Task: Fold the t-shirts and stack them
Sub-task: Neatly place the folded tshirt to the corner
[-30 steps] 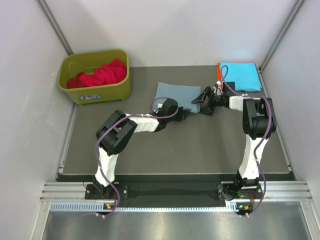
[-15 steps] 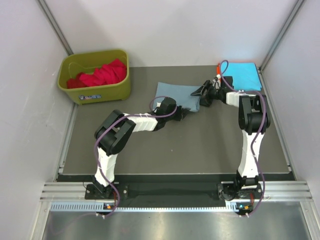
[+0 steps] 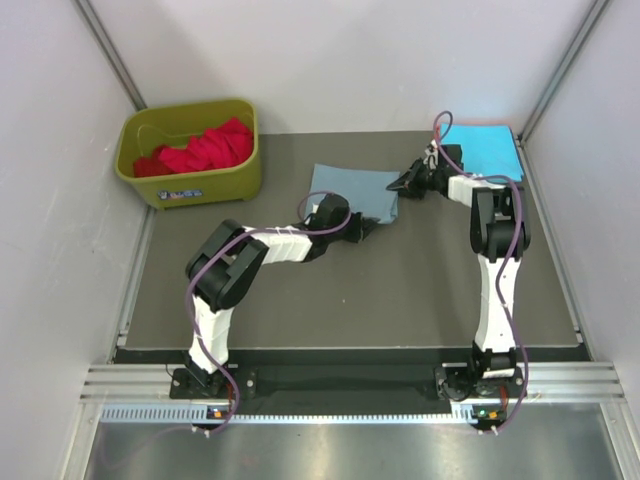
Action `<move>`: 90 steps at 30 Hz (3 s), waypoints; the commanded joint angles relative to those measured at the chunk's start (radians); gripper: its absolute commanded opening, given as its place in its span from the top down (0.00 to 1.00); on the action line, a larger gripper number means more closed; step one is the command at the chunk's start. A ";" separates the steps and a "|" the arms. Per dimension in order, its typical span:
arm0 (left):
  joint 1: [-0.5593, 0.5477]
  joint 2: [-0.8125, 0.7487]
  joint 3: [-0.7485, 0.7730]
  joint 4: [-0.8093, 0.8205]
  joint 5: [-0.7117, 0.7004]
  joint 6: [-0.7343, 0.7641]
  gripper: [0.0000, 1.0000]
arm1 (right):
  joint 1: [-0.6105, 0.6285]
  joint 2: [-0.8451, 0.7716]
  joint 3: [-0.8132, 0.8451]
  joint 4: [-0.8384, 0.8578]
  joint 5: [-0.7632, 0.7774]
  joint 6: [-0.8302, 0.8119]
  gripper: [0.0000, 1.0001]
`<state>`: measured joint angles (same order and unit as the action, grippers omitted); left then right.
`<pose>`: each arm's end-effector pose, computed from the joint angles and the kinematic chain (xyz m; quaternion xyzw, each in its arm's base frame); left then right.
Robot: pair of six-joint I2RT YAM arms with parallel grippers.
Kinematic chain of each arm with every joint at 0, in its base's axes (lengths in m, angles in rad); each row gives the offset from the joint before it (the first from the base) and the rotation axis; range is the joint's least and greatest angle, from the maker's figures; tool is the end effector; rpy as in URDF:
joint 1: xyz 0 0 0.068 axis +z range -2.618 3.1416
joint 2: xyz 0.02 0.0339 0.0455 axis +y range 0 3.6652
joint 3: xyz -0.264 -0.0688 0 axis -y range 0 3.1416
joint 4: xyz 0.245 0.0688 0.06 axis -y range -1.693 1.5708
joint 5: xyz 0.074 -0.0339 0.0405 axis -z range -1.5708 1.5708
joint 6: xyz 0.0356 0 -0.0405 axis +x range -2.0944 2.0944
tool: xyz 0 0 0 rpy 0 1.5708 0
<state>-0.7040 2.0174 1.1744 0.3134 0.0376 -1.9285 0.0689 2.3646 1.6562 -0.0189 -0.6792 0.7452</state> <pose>0.3318 -0.2835 0.1532 -0.4908 0.7152 -0.4854 0.1094 0.5065 0.0574 0.1171 0.1567 0.8568 0.4319 0.2341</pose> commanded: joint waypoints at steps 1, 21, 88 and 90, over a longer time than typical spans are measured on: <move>0.015 -0.055 0.020 -0.002 0.077 0.078 0.95 | 0.000 -0.017 0.051 -0.013 0.012 -0.049 0.94; -0.069 -0.627 -0.236 -0.611 0.038 1.109 0.62 | 0.040 -0.530 -0.096 -0.460 0.421 -0.674 1.00; 0.258 -0.738 -0.318 -0.721 0.246 1.484 0.63 | -0.135 -0.142 0.683 -0.369 0.894 -0.969 1.00; 0.258 -0.724 -0.309 -0.723 0.251 1.479 0.63 | -0.147 -0.133 0.685 -0.362 0.889 -0.963 1.00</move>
<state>-0.4522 1.2987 0.8486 -0.4335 0.2729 -0.4427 -0.0547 2.2242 2.2742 -0.4820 0.1947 -0.2371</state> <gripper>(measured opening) 0.369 0.060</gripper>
